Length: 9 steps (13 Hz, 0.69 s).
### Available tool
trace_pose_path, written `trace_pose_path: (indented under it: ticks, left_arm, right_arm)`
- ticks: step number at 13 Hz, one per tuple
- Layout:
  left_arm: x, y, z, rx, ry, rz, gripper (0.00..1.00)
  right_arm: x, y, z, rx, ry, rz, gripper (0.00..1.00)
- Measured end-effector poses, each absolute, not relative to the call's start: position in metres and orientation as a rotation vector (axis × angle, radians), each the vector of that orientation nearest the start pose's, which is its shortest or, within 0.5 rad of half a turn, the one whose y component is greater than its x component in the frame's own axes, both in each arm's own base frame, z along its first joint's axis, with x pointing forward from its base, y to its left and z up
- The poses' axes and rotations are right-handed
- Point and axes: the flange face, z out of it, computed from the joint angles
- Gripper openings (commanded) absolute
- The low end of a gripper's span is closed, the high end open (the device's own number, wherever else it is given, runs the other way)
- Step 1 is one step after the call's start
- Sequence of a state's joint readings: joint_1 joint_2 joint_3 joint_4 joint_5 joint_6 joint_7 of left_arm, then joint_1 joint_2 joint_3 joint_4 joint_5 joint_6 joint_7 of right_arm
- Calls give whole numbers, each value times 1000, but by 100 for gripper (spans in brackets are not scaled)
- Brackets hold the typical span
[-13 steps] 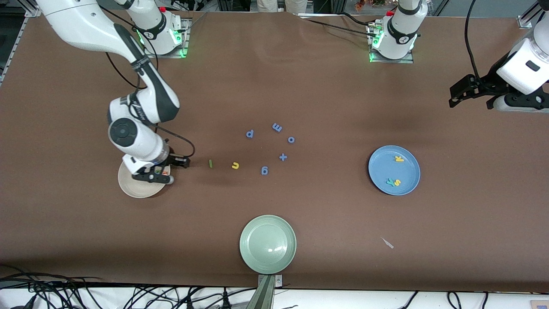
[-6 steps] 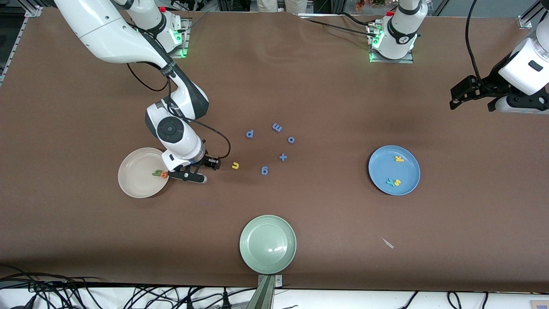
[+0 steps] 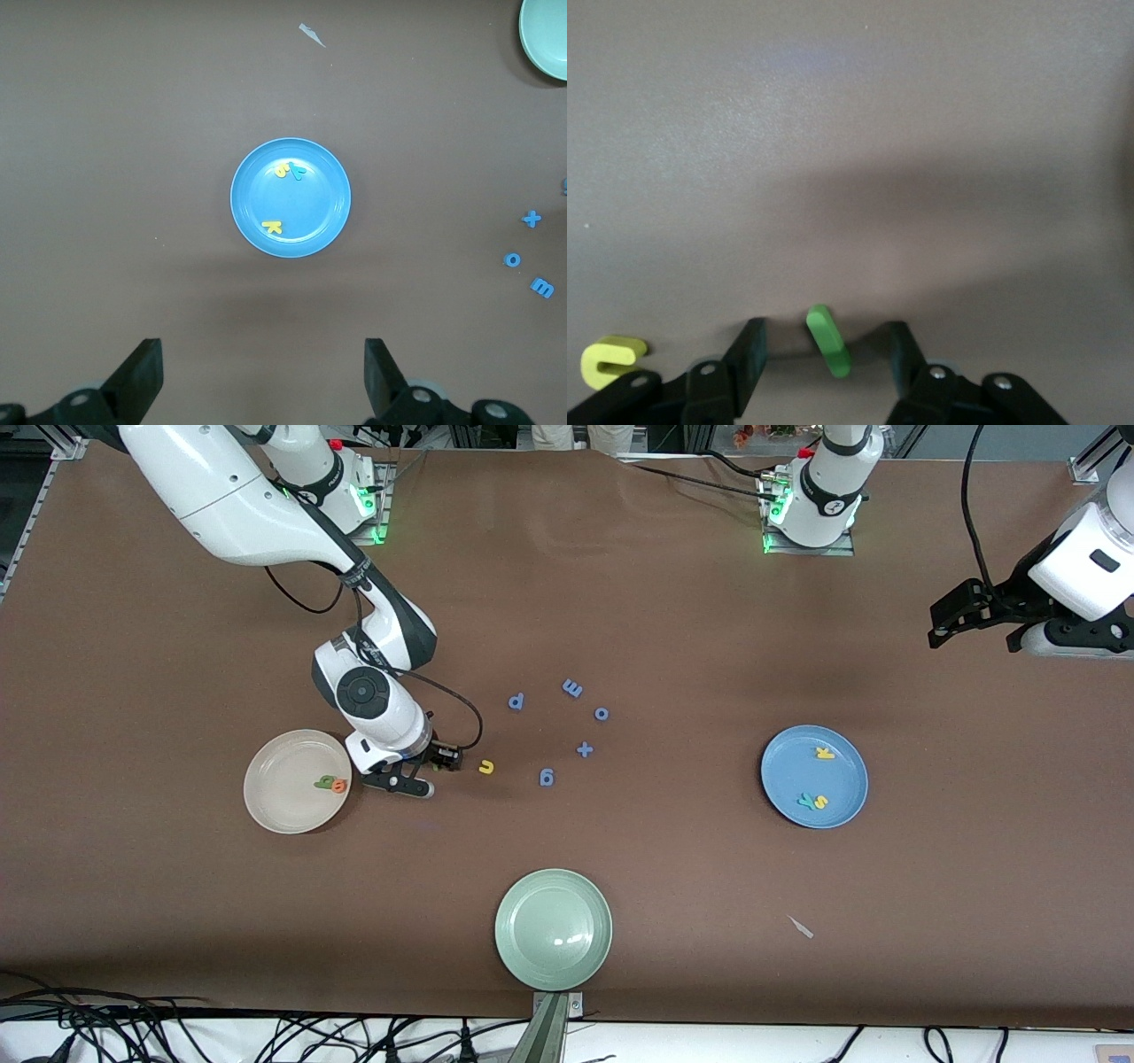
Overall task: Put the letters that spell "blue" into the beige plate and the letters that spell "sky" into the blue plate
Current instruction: 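Grasp the green l stick with the right gripper, then place the green l on the white plate with the right gripper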
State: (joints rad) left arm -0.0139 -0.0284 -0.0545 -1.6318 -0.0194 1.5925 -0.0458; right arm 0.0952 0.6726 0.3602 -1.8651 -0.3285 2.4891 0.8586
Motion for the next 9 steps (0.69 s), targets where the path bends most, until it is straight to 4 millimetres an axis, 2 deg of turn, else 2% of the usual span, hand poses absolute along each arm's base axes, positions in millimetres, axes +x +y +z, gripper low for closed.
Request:
trace_pose_path:
  ticks: [2, 3, 6, 8, 9]
  left_arm:
    - [545, -40, 613, -3158, 36, 19, 100]
    - [545, -40, 613, -3158, 36, 20, 100]
    - [545, -40, 613, -3158, 36, 21, 100]
    - [545, -40, 613, -3158, 36, 20, 100]
    - [545, -40, 614, -3158, 36, 20, 100]
  right_arm:
    - [572, 273, 176, -3100, 323, 0, 11]
    - [570, 272, 176, -3104, 312, 1, 4]
    - [575, 261, 181, -3124, 256, -15, 2]
    - [585, 236, 195, -3175, 163, 1, 2]
    - [595, 215, 210, -3207, 98, 14, 2]
